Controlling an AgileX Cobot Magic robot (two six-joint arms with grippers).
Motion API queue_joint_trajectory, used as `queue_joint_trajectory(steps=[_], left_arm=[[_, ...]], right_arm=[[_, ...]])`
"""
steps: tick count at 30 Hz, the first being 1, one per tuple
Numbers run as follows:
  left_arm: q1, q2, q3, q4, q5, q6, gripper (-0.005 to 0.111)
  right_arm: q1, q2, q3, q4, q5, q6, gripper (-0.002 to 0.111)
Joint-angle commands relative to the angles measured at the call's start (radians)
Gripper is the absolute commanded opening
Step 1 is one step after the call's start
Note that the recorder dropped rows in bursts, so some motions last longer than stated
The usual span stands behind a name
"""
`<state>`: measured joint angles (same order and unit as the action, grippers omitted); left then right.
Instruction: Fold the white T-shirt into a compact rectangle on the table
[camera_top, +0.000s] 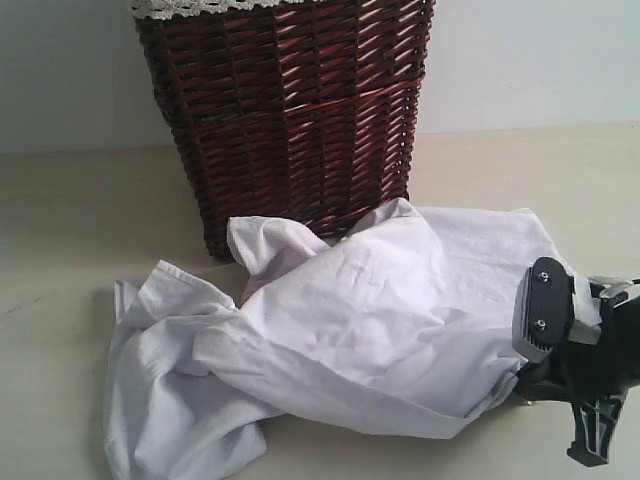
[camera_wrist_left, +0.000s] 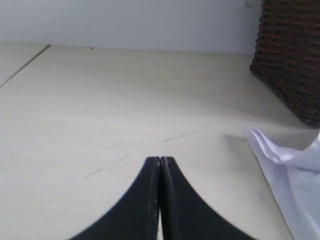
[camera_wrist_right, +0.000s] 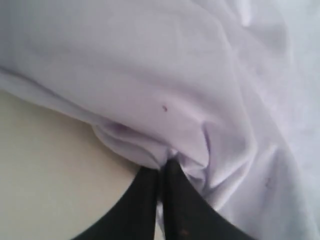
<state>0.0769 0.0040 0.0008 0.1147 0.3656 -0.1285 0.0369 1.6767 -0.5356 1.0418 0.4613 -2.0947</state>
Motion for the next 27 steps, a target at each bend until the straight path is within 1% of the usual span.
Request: queue_joint_trajectory(steps=[1,3,4,6,10,11,13,16,17,18,20,22,23,24,25,26,27], left_arm=[[0.004,-0.004,-0.001,0.002,-0.007,0.001,0.0],[0.004,-0.004,-0.001,0.002,-0.007,0.001,0.0],[0.004,-0.004,-0.001,0.002,-0.007,0.001,0.0],[0.004,-0.004,-0.001,0.002,-0.007,0.001,0.0],[0.004,-0.004,-0.001,0.002,-0.007,0.001,0.0],[0.004,-0.004,-0.001,0.002,-0.007,0.001,0.0],[0.004,-0.004,-0.001,0.002,-0.007,0.001,0.0],[0.004,-0.004,-0.001,0.002,-0.007,0.001,0.0],[0.004,-0.004,-0.001,0.002,-0.007,0.001,0.0],[0.004,-0.004,-0.001,0.002,-0.007,0.001,0.0],[0.004,-0.004,-0.001,0.002,-0.007,0.001,0.0],[0.004,-0.004,-0.001,0.002,-0.007,0.001,0.0],[0.004,-0.004,-0.001,0.002,-0.007,0.001,0.0],[0.004,-0.004,-0.001,0.002,-0.007,0.001,0.0],[0.004,-0.004,-0.001,0.002,-0.007,0.001,0.0],[0.004,-0.004,-0.001,0.002,-0.007,0.001,0.0],[0.004,-0.004,-0.001,0.002,-0.007,0.001,0.0]], right_arm=[[-0.003,-0.122,-0.005,-0.288,0.224,-0.005,0.0],[-0.003,-0.172,-0.018,-0.42,0.342,-0.005,0.0],[-0.003,-0.198,-0.028,-0.486,0.433,-0.005,0.0],[-0.003,-0.221,-0.048,-0.586,0.552,-0.005,0.0],[-0.003,-0.234,-0.083,-0.814,0.73,0.005,0.0],[-0.003,-0.234,-0.087,-0.863,0.76,0.007,0.0],[-0.003,-0.234,-0.087,-0.977,0.76,0.007,0.0],[-0.003,-0.233,-0.087,-1.097,0.76,0.009,0.0],[-0.003,-0.231,-0.087,-1.115,0.76,0.024,0.002],[-0.003,-0.231,-0.087,-1.124,0.76,0.06,0.005],[-0.003,-0.231,-0.087,-1.113,0.76,0.122,0.016],[-0.003,-0.231,-0.087,-1.075,0.76,0.127,0.033],[-0.003,-0.231,-0.087,-1.049,0.76,0.127,0.039],[-0.003,-0.233,-0.087,-0.971,0.76,0.127,0.051],[-0.003,-0.238,-0.087,-0.922,0.76,0.127,0.053],[-0.003,-0.267,-0.087,-0.828,0.756,0.136,0.053],[-0.003,-0.292,-0.089,-0.792,0.745,0.137,0.053]])
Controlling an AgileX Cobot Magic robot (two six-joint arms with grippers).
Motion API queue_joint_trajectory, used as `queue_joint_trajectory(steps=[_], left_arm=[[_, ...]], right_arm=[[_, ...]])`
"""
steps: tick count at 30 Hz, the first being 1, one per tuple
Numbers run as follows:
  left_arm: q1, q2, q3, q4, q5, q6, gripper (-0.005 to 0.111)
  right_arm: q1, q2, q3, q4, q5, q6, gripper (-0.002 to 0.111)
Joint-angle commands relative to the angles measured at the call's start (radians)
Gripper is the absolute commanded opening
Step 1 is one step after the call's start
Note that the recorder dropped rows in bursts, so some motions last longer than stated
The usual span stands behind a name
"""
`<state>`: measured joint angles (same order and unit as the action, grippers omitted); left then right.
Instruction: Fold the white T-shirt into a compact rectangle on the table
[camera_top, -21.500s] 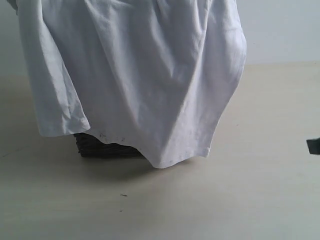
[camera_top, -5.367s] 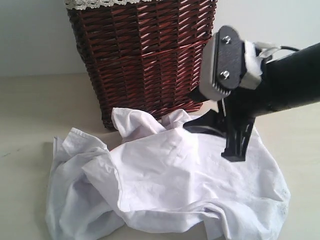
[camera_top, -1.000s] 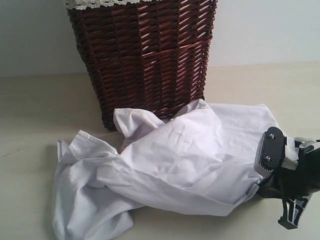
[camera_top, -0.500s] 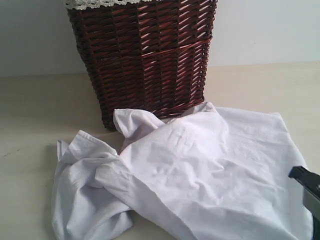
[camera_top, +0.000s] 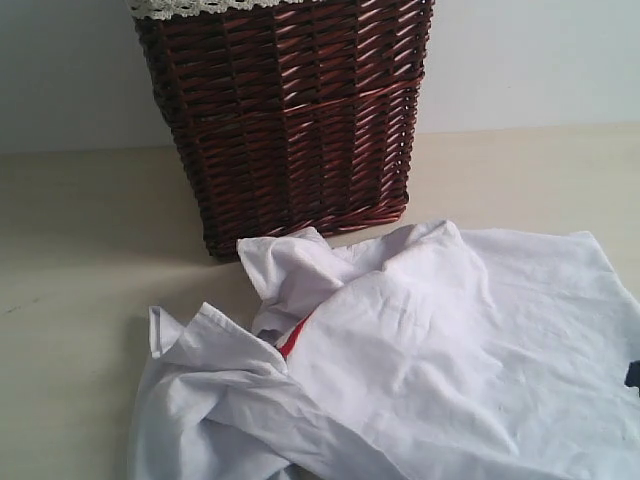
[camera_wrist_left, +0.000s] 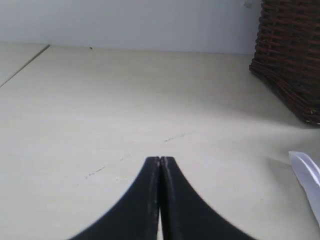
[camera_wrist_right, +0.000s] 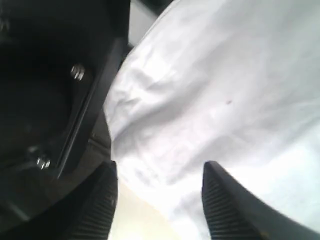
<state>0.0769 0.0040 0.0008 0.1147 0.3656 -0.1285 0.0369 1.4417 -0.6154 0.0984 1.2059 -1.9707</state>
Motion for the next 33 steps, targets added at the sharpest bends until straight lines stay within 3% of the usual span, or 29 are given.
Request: queue_joint_trajectory(steps=[1,3,8,16,18,26,28,33], left_arm=[[0.004,-0.004,-0.001,0.002,-0.007,0.001,0.0],[0.004,-0.004,-0.001,0.002,-0.007,0.001,0.0],[0.004,-0.004,-0.001,0.002,-0.007,0.001,0.0],[0.004,-0.004,-0.001,0.002,-0.007,0.001,0.0],[0.004,-0.004,-0.001,0.002,-0.007,0.001,0.0],[0.004,-0.004,-0.001,0.002,-0.007,0.001,0.0],[0.004,-0.004,-0.001,0.002,-0.007,0.001,0.0],[0.004,-0.004,-0.001,0.002,-0.007,0.001,0.0]], right_arm=[[-0.003,-0.092,-0.013,0.18,-0.029,0.013,0.052],[-0.005,-0.142,-0.028,0.26,-0.226,0.02,0.051],[-0.135,0.149,-0.099,0.638,-0.907,0.078,0.054],[-0.363,0.431,-0.362,0.821,-0.723,0.457,0.054],[-0.42,0.497,-0.406,0.842,-0.552,0.457,0.054],[-0.469,0.618,-0.415,0.855,-0.519,0.4,0.052],[-0.469,0.628,-0.415,0.883,-0.49,0.355,0.041],[-0.469,0.616,-0.415,0.897,-0.353,0.287,0.0]])
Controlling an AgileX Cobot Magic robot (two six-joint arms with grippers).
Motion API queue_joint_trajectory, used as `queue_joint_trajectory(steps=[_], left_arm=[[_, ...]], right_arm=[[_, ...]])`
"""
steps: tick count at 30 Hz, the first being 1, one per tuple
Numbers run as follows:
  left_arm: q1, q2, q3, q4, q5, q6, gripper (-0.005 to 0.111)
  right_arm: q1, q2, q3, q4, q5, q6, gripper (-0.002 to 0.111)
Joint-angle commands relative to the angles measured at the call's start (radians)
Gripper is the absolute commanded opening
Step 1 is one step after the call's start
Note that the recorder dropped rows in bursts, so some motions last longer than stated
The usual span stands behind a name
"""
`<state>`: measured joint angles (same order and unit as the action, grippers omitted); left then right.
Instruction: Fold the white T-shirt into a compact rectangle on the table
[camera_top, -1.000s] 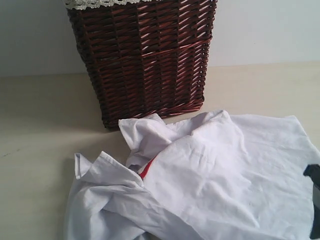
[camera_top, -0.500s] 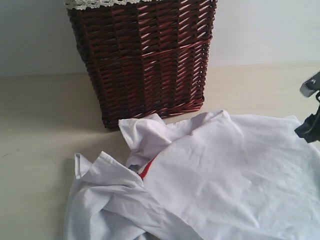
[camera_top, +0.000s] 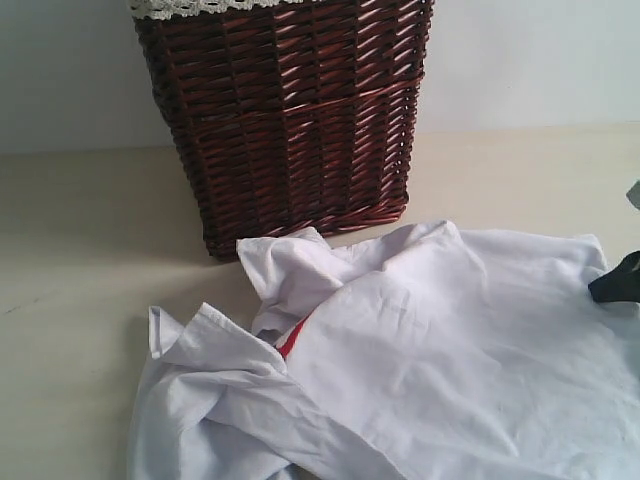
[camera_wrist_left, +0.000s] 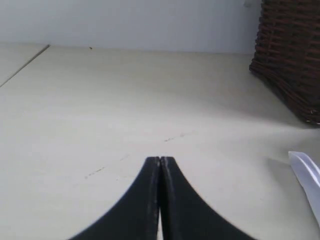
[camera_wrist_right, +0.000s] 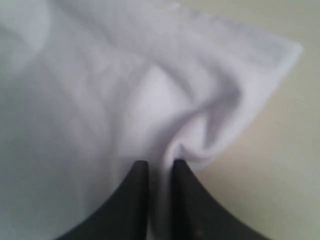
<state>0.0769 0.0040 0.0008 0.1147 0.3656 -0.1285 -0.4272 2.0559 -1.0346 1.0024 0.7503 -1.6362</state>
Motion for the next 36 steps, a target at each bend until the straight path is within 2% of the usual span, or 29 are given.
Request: queue_joint_trajectory(steps=[1,8,12,17,22,27,31,33,36], left_arm=[[0.004,-0.004,-0.001,0.002,-0.007,0.001,0.0],[0.004,-0.004,-0.001,0.002,-0.007,0.001,0.0],[0.004,-0.004,-0.001,0.002,-0.007,0.001,0.0],[0.004,-0.004,-0.001,0.002,-0.007,0.001,0.0],[0.004,-0.004,-0.001,0.002,-0.007,0.001,0.0],[0.004,-0.004,-0.001,0.002,-0.007,0.001,0.0],[0.004,-0.004,-0.001,0.002,-0.007,0.001,0.0],[0.004,-0.004,-0.001,0.002,-0.007,0.001,0.0],[0.004,-0.004,-0.001,0.002,-0.007,0.001,0.0]], right_arm=[[-0.005,-0.008,0.004,-0.007,0.13,-0.047,0.0],[-0.003,-0.126,0.004,-0.013,0.368,-0.055,0.0],[0.041,-0.19,0.004,-0.138,0.382,-0.055,0.002],[0.159,-0.215,0.019,-0.373,0.38,-0.024,0.024],[0.279,-0.221,0.095,-0.395,0.38,-0.01,0.038],[0.376,-0.221,0.178,-0.388,0.263,-0.01,0.04],[0.38,-0.286,0.18,-0.269,0.189,0.008,0.035],[0.369,-0.378,0.18,-0.196,0.09,0.002,0.035],[0.341,-0.48,0.18,-0.154,-0.203,0.02,0.041]])
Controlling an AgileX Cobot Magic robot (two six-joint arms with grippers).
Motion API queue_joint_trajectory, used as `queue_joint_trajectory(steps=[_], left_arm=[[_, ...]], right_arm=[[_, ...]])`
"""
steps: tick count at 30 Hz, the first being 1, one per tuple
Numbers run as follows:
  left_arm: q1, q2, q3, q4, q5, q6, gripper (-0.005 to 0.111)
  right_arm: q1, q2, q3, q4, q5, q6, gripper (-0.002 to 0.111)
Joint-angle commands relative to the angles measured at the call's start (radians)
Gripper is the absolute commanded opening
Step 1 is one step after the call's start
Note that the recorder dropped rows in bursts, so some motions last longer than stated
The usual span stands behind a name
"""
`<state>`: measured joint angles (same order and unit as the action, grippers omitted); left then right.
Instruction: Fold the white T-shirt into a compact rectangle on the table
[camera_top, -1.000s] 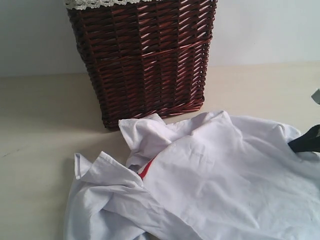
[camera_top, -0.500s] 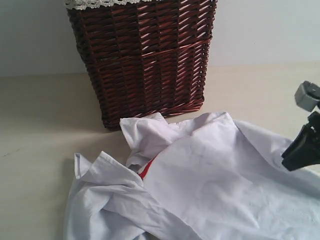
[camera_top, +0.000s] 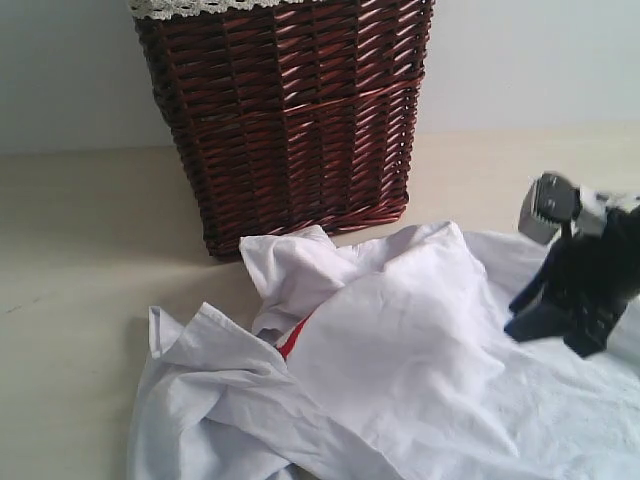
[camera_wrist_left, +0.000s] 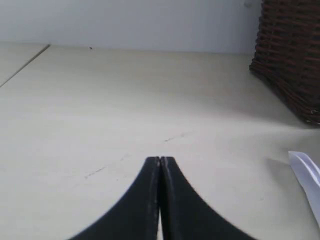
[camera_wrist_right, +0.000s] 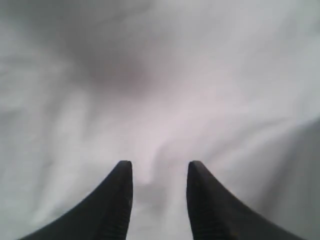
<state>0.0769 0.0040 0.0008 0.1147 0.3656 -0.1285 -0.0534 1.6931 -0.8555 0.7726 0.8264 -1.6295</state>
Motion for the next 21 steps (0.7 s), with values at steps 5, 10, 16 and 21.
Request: queue_joint_trajectory(steps=[5,10,16,21], left_arm=[[0.004,-0.004,-0.001,0.002,-0.007,0.001,0.0],[0.004,-0.004,-0.001,0.002,-0.007,0.001,0.0],[0.004,-0.004,-0.001,0.002,-0.007,0.001,0.0],[0.004,-0.004,-0.001,0.002,-0.007,0.001,0.0]], right_arm=[[-0.15,-0.067,0.001,0.021,-0.381,0.036,0.053],[-0.255,0.069,0.001,-0.006,-0.384,0.054,0.053],[-0.29,0.168,-0.001,0.044,-0.381,0.038,0.049],[-0.29,0.187,-0.001,0.15,-0.26,-0.051,0.021]])
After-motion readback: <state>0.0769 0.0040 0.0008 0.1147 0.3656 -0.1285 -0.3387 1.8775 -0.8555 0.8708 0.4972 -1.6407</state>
